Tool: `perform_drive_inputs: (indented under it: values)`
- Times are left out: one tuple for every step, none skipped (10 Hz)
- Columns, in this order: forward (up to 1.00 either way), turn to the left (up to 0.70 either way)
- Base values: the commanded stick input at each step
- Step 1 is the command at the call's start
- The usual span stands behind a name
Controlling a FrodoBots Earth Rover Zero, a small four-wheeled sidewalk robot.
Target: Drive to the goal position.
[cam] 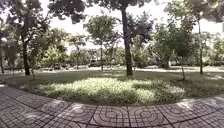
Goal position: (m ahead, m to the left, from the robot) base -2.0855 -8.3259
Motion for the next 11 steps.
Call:
perform_drive_inputs:
  values:
    - [0.0, -0.42]
    - [0.0, -0.45]
    - [0.0, -0.45]
    - [0.0, -0.45]
    - [0.0, -0.45]
    - [0.0, -0.45]
    - [0.0, -0.45]
    - [0.0, -0.45]
    - [0.0, -0.45]
    - [0.0, -0.45]
    - [0.0, -0.45]
